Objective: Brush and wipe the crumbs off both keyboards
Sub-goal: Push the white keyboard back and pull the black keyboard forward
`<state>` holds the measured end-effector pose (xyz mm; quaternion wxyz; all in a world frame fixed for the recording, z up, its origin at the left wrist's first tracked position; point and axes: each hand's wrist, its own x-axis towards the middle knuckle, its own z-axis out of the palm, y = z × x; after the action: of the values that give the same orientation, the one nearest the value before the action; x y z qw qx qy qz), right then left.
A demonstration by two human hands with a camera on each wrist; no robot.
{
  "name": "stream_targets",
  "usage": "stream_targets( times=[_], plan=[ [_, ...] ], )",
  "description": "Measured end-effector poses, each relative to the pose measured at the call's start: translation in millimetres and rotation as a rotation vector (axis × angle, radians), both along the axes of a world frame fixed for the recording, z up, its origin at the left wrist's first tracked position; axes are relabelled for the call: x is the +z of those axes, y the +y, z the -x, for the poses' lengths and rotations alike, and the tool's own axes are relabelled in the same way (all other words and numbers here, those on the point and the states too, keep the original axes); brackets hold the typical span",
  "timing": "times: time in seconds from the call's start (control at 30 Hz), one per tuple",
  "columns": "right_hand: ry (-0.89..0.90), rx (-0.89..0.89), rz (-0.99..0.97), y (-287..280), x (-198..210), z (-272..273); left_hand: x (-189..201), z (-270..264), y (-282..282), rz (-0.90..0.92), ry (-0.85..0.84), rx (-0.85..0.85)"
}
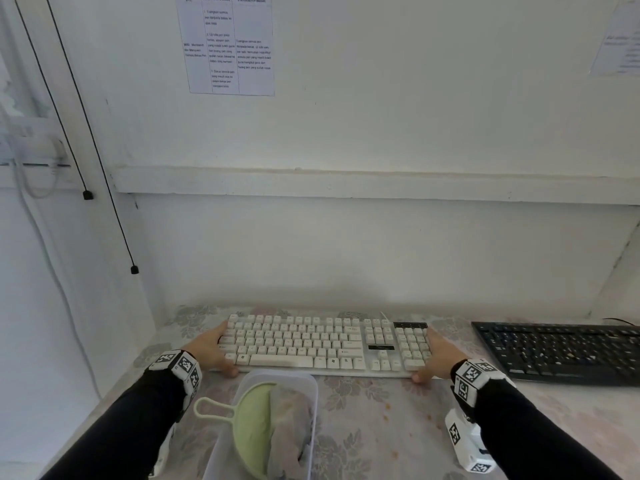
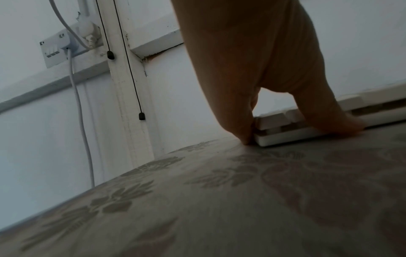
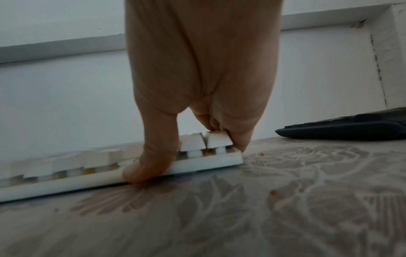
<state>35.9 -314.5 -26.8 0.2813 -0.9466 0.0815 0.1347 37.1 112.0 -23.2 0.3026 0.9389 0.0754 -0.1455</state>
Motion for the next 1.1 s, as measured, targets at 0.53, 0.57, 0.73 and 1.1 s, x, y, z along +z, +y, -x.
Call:
stream_targets(
  times=[0.53, 0.57, 0.73, 1.1],
  plan=[
    [-0.038, 0.019, 0.002, -8.4, -1.2, -5.3, -7.0, -9.5, -4.7, 0.046, -0.032, 0.023],
    [-0.040, 0.023, 0.001, -8.2, -0.8, -6.0, -6.9, -10.2, -4.9, 0.045, -0.032, 0.021],
    [-0.048, 0.034, -0.020, -9.7, -2.7, -9.8, -6.3, -11.1, -4.5, 0.027, -0.020, 0.018],
    [-0.063, 0.059, -0.039, -12.9, -1.9, -5.4, -7.7, 1.5, -1.0, 0.150, -0.071, 0.032]
  ],
)
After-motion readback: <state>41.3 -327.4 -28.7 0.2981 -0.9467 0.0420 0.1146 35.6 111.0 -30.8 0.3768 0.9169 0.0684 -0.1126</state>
